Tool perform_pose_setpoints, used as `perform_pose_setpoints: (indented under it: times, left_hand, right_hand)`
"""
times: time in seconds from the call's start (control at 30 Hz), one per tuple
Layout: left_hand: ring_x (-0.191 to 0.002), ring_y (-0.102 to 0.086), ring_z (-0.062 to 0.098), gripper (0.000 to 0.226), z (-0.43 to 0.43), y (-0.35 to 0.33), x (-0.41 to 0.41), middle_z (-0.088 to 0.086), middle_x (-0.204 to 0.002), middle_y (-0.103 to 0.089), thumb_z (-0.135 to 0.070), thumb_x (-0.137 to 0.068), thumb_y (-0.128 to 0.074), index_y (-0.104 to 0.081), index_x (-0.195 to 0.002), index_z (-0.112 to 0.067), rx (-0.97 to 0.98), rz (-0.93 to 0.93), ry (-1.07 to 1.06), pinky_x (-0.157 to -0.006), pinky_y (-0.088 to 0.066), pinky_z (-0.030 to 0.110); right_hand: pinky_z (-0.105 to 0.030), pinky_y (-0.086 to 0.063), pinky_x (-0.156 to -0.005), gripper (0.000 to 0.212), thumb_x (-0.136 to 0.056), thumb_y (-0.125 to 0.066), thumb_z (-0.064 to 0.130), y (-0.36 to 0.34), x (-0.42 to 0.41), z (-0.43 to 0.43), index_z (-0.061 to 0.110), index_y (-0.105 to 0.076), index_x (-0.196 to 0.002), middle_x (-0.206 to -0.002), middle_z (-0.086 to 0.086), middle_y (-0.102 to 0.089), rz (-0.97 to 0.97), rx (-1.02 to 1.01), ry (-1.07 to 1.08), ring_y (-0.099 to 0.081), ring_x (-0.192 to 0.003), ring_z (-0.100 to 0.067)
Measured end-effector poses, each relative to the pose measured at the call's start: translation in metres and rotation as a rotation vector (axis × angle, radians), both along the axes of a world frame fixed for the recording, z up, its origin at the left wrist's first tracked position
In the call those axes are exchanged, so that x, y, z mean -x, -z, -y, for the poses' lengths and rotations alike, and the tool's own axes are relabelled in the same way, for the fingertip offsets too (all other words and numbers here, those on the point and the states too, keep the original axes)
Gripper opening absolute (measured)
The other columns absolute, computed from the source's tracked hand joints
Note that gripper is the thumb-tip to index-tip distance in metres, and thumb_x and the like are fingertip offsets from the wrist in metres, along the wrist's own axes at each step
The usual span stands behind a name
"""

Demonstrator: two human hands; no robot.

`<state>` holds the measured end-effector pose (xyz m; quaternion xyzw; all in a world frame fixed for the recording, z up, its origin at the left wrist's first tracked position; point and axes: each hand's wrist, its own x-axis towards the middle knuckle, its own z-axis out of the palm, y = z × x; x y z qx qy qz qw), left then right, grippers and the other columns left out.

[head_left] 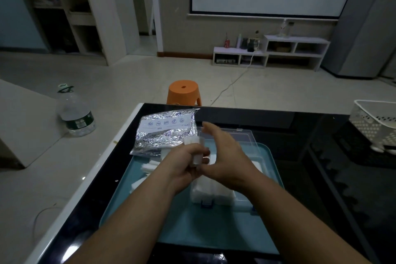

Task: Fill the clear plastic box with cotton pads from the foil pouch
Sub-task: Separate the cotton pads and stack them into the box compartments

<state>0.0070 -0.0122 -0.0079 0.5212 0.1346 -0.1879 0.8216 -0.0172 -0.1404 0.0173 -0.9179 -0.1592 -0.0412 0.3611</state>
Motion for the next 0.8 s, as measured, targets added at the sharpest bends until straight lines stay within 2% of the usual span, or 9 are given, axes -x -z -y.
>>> perform_pose_setpoints:
  times: [0.1, 0.2, 0.3, 0.43, 0.57, 0.7, 0.8]
  left_hand:
    - [-0.053, -0.062, 0.016, 0.015, 0.002, -0.002, 0.003, 0.005, -0.066, -0.067, 0.000, -0.085, -0.053, -0.061, -0.093, -0.009, -0.019, 0.041, 0.071, -0.047, -0.043, 0.023]
    - [-0.053, -0.065, 0.012, 0.020, 0.003, -0.003, 0.005, 0.001, -0.065, -0.069, 0.001, -0.086, -0.051, -0.063, -0.092, -0.014, -0.018, 0.069, 0.120, -0.046, -0.049, 0.022]
    - [-0.053, -0.064, 0.010, 0.023, 0.003, -0.002, 0.006, 0.000, -0.065, -0.068, 0.003, -0.085, -0.051, -0.063, -0.092, -0.015, -0.003, 0.111, 0.143, -0.043, -0.048, 0.020]
    - [-0.058, -0.066, 0.016, 0.038, 0.005, -0.003, 0.008, 0.004, -0.071, -0.067, 0.015, -0.082, -0.046, -0.061, -0.105, -0.012, -0.017, 0.171, 0.159, -0.044, -0.048, 0.022]
    - [-0.056, -0.064, 0.015, 0.041, 0.005, -0.005, 0.009, 0.004, -0.071, -0.066, 0.011, -0.083, -0.048, -0.061, -0.112, -0.015, -0.013, 0.151, 0.184, -0.043, -0.048, 0.022]
    - [-0.063, -0.066, 0.018, 0.037, 0.004, -0.005, 0.009, 0.007, -0.077, -0.068, 0.008, -0.082, -0.053, -0.064, -0.109, -0.014, 0.030, 0.130, 0.172, -0.052, -0.053, 0.027]
    - [-0.060, -0.066, 0.019, 0.036, 0.006, -0.005, 0.010, 0.008, -0.072, -0.066, 0.013, -0.080, -0.045, -0.063, -0.101, -0.011, 0.014, 0.130, 0.169, -0.049, -0.052, 0.026]
  right_hand:
    - [-0.040, -0.028, -0.115, 0.104, -0.074, -0.078, 0.030, 0.002, -0.002, -0.003, 0.037, -0.010, -0.153, -0.152, 0.009, -0.036, -0.039, 0.088, -0.018, -0.031, -0.138, -0.016]
    - [-0.039, -0.024, -0.114, 0.103, -0.079, -0.075, 0.033, 0.002, -0.004, -0.001, 0.040, -0.005, -0.153, -0.152, 0.007, -0.037, -0.085, 0.143, -0.008, -0.028, -0.139, -0.022]
    - [-0.037, -0.019, -0.115, 0.101, -0.079, -0.074, 0.033, 0.003, -0.005, 0.001, 0.040, -0.005, -0.153, -0.151, 0.007, -0.039, -0.083, 0.156, -0.013, -0.029, -0.139, -0.022]
    - [-0.038, -0.015, -0.115, 0.110, -0.068, -0.079, 0.034, 0.006, -0.009, 0.001, 0.043, -0.008, -0.152, -0.152, 0.012, -0.036, -0.025, 0.163, -0.037, -0.027, -0.142, -0.014]
    - [-0.035, -0.014, -0.114, 0.109, -0.070, -0.079, 0.034, 0.003, -0.009, 0.004, 0.042, -0.007, -0.152, -0.149, 0.008, -0.042, -0.025, 0.151, -0.033, -0.030, -0.140, -0.019]
    - [-0.038, -0.017, -0.114, 0.105, -0.074, -0.076, 0.034, -0.002, -0.006, 0.008, 0.045, -0.006, -0.151, -0.148, 0.008, -0.041, -0.038, 0.124, -0.030, -0.026, -0.139, -0.021]
    - [-0.041, -0.015, -0.117, 0.111, -0.067, -0.078, 0.039, 0.002, -0.009, 0.005, 0.046, -0.005, -0.151, -0.149, 0.009, -0.041, -0.046, 0.148, -0.071, -0.030, -0.141, -0.017]
